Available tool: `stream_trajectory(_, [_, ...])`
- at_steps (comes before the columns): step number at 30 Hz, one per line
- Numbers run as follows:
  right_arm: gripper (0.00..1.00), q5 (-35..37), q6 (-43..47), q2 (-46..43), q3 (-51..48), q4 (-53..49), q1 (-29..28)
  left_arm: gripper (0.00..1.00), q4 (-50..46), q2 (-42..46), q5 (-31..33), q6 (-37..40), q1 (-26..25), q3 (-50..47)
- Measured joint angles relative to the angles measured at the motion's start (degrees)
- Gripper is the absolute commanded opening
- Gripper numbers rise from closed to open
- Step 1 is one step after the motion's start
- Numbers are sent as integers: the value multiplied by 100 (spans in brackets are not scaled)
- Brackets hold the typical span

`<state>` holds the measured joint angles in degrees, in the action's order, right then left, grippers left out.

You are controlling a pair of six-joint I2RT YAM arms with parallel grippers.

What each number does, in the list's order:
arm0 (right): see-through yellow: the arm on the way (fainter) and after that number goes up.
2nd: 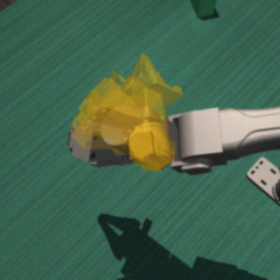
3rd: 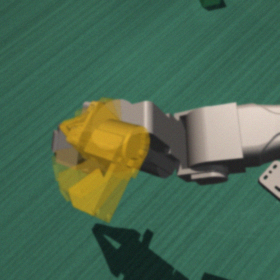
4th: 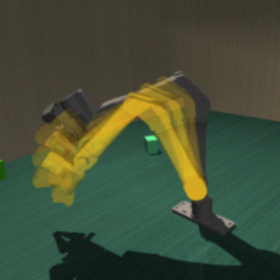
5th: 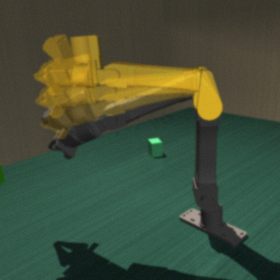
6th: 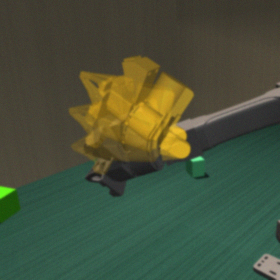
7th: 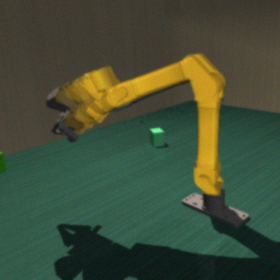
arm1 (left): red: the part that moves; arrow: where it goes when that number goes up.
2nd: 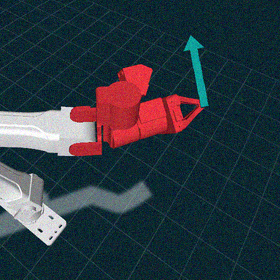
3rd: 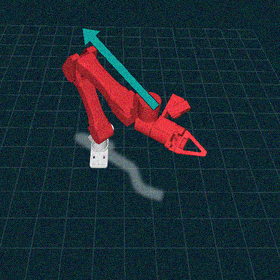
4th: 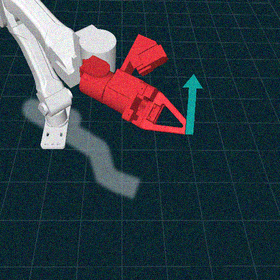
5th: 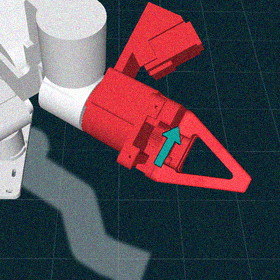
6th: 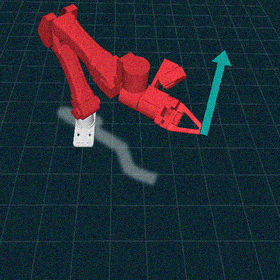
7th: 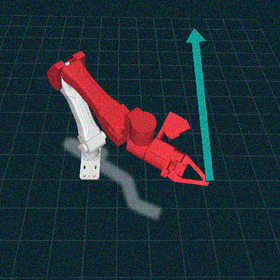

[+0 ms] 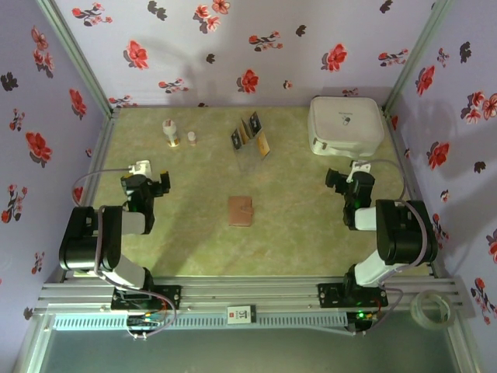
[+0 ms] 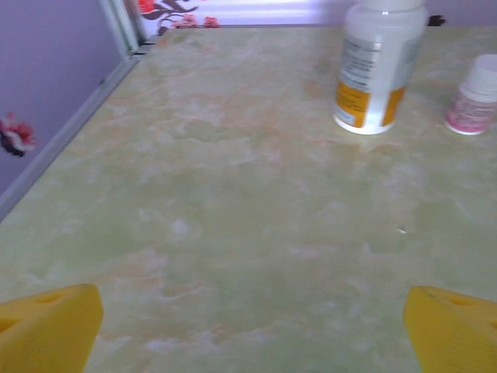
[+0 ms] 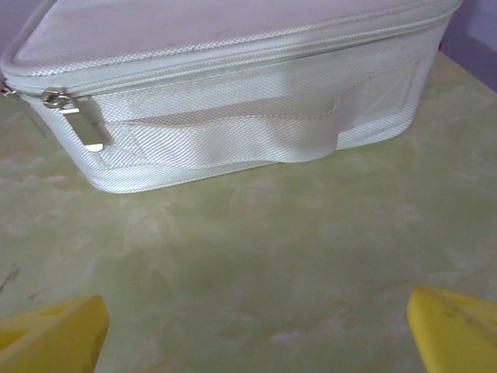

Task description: Put the credit cards into the card holder

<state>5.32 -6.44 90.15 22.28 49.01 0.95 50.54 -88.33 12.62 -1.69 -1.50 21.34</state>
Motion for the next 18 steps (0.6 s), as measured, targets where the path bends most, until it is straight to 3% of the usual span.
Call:
stream_trajectory(5, [99, 374, 4, -17, -59, 76, -131, 99, 7, 0, 264, -76, -15, 0])
stream_trajectory(18, [99, 367, 48, -17, 4, 4, -144, 100, 7, 0, 372, -94, -15, 0])
